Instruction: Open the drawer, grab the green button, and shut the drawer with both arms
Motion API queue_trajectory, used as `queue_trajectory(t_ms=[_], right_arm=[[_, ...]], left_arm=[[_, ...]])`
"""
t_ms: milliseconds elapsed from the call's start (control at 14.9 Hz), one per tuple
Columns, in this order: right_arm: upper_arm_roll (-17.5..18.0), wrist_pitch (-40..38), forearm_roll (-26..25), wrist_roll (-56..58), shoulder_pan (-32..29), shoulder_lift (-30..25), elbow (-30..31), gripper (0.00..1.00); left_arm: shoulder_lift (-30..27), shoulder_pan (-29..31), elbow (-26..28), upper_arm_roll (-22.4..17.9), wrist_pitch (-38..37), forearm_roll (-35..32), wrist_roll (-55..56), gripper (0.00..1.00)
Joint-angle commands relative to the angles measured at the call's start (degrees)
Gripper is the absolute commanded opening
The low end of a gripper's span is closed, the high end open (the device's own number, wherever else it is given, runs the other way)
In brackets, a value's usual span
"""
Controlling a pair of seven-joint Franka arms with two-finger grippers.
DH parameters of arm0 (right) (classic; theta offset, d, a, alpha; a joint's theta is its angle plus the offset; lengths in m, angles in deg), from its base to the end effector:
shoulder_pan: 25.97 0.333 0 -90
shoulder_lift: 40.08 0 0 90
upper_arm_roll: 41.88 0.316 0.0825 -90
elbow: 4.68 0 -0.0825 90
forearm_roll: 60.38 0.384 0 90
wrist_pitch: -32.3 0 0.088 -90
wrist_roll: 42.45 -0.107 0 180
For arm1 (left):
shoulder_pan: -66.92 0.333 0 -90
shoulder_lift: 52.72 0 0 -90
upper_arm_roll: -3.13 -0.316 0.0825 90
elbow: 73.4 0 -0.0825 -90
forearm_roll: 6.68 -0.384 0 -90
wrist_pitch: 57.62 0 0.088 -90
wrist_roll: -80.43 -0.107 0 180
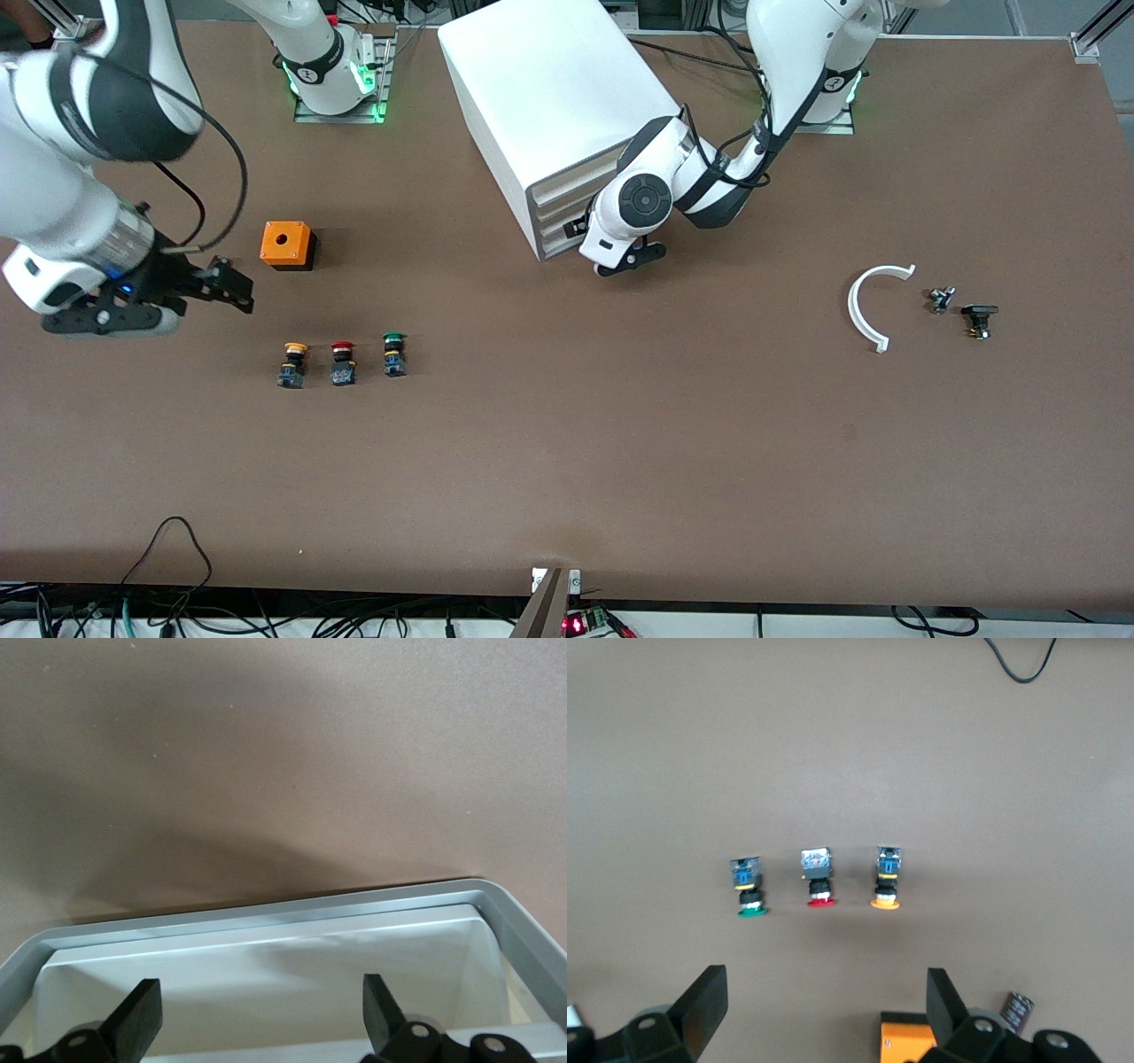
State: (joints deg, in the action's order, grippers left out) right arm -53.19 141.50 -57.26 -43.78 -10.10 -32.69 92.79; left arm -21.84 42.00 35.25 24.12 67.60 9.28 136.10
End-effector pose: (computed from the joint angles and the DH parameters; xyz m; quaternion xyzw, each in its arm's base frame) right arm 0.6075 0.0581 0.5184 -0.9989 -0.0215 -0.0384 0.0155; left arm 0.4227 -0.4390 0.2206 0.9558 0.1870 -0.2236 0.0378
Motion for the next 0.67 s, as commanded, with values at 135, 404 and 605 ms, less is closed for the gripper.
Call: queue_trajectory(t_ms=[135, 404, 605], right_arm=[[0.4, -13.8, 0.4, -0.3, 0.3, -1.9, -9.1, 0.99], [0.5, -14.9, 0.2, -8.6, 0.5, -1.9, -11.1, 0.99], [0.8, -15.3, 0.3, -8.3, 0.0, -1.9, -14.0, 0.99]], left_arm=[[-1.0, 6.2, -6.2, 1.0, -11.8, 1.3, -4.2, 1.0], [-2.0, 10.5, -7.2, 0.9, -14.1, -4.8, -14.2, 1.0], [-1.9, 11.6, -11.5, 0.1, -14.1, -6.0, -14.8, 1.0]])
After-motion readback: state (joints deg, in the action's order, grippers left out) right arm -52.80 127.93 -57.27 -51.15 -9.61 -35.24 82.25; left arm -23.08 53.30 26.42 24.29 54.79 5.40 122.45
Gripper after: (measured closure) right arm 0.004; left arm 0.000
